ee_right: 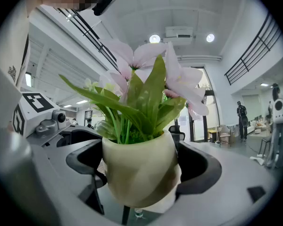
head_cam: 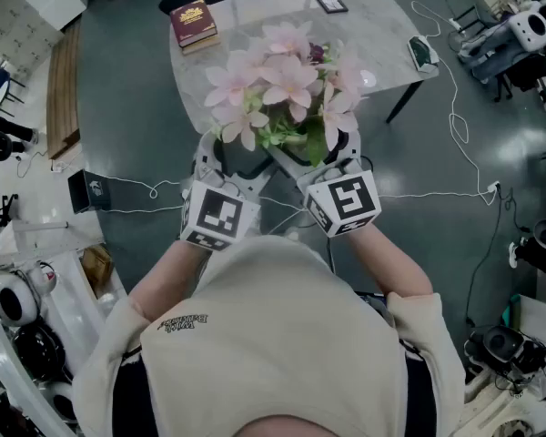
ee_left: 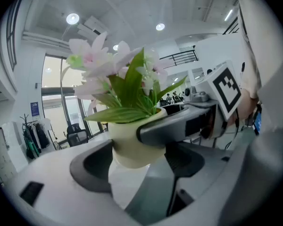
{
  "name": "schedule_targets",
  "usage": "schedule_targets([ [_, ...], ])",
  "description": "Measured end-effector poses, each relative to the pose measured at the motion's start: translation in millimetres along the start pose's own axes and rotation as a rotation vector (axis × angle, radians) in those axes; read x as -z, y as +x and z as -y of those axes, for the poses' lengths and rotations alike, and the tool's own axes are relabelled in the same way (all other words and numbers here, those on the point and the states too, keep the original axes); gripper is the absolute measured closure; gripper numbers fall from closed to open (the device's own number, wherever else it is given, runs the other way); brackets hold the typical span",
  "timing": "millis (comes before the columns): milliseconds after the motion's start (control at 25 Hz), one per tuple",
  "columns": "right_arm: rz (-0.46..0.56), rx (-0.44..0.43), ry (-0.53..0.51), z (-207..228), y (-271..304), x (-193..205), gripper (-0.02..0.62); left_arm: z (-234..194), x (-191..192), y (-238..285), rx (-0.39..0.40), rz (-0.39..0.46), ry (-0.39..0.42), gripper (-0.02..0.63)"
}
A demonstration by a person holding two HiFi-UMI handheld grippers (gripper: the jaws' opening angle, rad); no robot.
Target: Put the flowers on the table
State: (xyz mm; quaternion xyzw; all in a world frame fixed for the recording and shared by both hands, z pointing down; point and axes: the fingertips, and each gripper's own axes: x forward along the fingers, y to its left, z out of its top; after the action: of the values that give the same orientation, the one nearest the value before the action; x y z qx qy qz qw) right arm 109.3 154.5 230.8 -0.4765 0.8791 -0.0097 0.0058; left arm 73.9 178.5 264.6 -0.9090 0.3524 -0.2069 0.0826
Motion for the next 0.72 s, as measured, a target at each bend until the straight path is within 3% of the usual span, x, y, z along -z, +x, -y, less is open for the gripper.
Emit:
schedule_targets([
  [720, -0.014, 0.005, 0.020, 7, -7, 7, 0.083, 9, -1, 6, 0.019, -0.005, -0.006, 0.256],
])
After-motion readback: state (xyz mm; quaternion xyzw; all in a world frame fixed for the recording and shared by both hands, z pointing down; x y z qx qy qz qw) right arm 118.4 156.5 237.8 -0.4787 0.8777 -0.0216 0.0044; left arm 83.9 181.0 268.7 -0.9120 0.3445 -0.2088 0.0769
